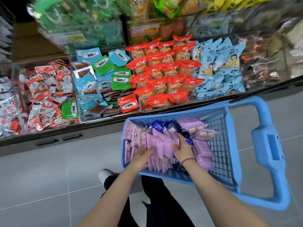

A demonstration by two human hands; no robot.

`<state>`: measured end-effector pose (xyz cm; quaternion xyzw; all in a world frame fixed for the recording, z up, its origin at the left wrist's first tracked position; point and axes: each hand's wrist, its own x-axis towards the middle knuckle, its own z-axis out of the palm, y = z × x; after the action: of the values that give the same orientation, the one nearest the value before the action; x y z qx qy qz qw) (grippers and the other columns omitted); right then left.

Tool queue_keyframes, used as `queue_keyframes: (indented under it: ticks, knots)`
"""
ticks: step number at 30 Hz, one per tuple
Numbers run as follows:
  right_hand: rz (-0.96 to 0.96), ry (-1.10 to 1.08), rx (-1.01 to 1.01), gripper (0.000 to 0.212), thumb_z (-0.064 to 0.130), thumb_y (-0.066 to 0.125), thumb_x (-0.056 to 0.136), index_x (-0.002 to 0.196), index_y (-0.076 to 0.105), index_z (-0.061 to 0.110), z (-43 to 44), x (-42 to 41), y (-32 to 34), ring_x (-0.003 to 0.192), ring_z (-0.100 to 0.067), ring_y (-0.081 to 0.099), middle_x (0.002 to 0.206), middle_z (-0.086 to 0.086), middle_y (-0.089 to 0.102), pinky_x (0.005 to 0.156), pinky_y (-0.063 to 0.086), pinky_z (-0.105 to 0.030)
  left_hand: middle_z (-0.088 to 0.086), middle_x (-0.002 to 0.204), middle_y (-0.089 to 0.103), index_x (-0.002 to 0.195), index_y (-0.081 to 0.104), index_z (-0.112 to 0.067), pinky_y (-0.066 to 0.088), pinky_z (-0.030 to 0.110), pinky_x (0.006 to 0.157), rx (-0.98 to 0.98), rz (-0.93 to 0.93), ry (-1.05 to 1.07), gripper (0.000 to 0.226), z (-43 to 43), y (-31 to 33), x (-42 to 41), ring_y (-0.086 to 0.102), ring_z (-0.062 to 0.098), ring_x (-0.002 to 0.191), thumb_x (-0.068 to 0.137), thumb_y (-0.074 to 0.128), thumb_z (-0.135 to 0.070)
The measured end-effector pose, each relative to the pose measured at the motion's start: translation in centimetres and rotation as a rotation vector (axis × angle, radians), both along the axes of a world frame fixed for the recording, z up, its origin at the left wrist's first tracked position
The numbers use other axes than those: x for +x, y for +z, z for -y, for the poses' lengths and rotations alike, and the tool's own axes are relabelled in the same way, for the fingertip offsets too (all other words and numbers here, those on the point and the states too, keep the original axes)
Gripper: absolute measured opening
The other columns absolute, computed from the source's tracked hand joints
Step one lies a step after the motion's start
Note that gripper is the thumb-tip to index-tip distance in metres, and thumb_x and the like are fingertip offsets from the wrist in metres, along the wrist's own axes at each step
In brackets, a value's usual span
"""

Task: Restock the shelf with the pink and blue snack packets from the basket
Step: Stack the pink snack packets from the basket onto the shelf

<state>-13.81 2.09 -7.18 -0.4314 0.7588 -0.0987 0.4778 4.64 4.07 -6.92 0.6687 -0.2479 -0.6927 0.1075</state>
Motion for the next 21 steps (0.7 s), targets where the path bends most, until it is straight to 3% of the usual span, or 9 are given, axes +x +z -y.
queue_keyframes:
  ticks: [5,8,10,12,14,15,18,19,21]
  knots:
    - [0.173,0.053,0.031,0.073,0.022,0.065,0.083,0.144,0.025,0.027,0.8,2.5,-1.4,0.116,-0.020,0.055,0.131,0.003,0.050,0.092,0.050,-0.035,0.009,0.148,0.038,0.148,0.025,-0.022,0.037,0.051,0.108,0.002,-0.016,0.125,0.060,3.9,-2.4,-3.3,0.046,0.031,0.129,0.097,0.036,-0.051]
    - [0.242,-0.010,0.070,0.093,0.019,0.078,0.072,0.145,0.021,0.020,1.7,3.6,-2.5,0.125,-0.019,0.045,0.139,0.002,0.041,0.102,0.043,-0.039,0.014,0.135,0.052,0.141,0.037,-0.018,0.041,0.051,0.104,0.050,-0.059,0.226,0.055,4.6,-2.9,-3.5,0.055,0.031,0.118,0.099,0.028,-0.053]
    - [0.234,-0.032,0.063,0.090,0.015,0.078,0.071,0.143,0.024,0.020,2.0,3.8,-2.7,0.126,-0.022,0.046,0.139,-0.003,0.043,0.104,0.042,-0.041,0.016,0.124,0.061,0.134,0.045,-0.015,0.048,0.053,0.095,0.107,-0.183,0.329,0.052,4.8,-3.4,-3.0,0.062,0.032,0.108,0.099,0.032,-0.051]
    - [0.279,-0.010,0.014,0.084,0.014,0.076,0.074,0.142,0.028,0.025,1.5,3.4,-2.4,0.123,-0.015,0.049,0.135,0.001,0.047,0.100,0.044,-0.030,0.011,0.102,0.072,0.121,0.055,-0.018,0.057,0.043,0.074,0.143,-0.268,0.384,0.045,4.8,-3.0,-2.6,0.070,0.026,0.090,0.097,0.036,-0.052]
    - [0.383,0.025,-0.041,0.073,0.026,0.072,0.079,0.138,0.032,0.038,0.4,2.8,-1.6,0.119,0.011,0.044,0.132,0.022,0.044,0.095,0.037,-0.009,0.000,0.081,0.075,0.108,0.056,-0.022,0.055,0.031,0.056,0.092,-0.220,0.376,0.032,4.4,-2.9,-2.2,0.072,0.018,0.071,0.094,0.045,-0.049]
    - [0.418,0.021,-0.059,0.064,0.035,0.065,0.083,0.138,0.033,0.042,0.0,2.5,-1.0,0.118,0.018,0.037,0.132,0.031,0.039,0.096,0.031,-0.004,0.000,0.085,0.073,0.109,0.053,-0.021,0.055,0.031,0.056,0.056,-0.157,0.372,0.031,4.0,-2.7,-2.1,0.071,0.018,0.072,0.092,0.051,-0.047]
    - [0.539,-0.113,-0.053,0.030,0.041,0.040,0.097,0.123,0.054,0.045,0.2,1.9,0.2,0.116,0.015,0.043,0.129,0.030,0.044,0.099,0.034,-0.010,0.014,0.123,0.058,0.120,0.043,-0.021,0.053,0.048,0.087,0.032,-0.080,0.341,0.047,2.6,-2.6,-1.7,0.061,0.032,0.107,0.084,0.067,-0.040]
    - [0.555,-0.165,-0.068,0.028,0.034,0.039,0.099,0.110,0.063,0.045,0.5,1.8,0.3,0.112,0.010,0.049,0.125,0.024,0.050,0.099,0.040,-0.016,0.015,0.126,0.056,0.120,0.044,-0.021,0.049,0.051,0.095,0.047,-0.100,0.367,0.047,2.2,-2.5,-1.6,0.059,0.034,0.112,0.083,0.070,-0.037]
    - [0.448,-0.177,-0.154,0.029,0.015,0.048,0.096,0.093,0.066,0.038,1.1,2.1,1.1,0.107,0.000,0.054,0.118,0.009,0.055,0.103,0.043,-0.032,0.011,0.117,0.060,0.117,0.045,-0.020,0.050,0.051,0.093,0.031,-0.146,0.462,0.043,1.7,-2.0,-1.6,0.063,0.028,0.103,0.083,0.072,-0.025]
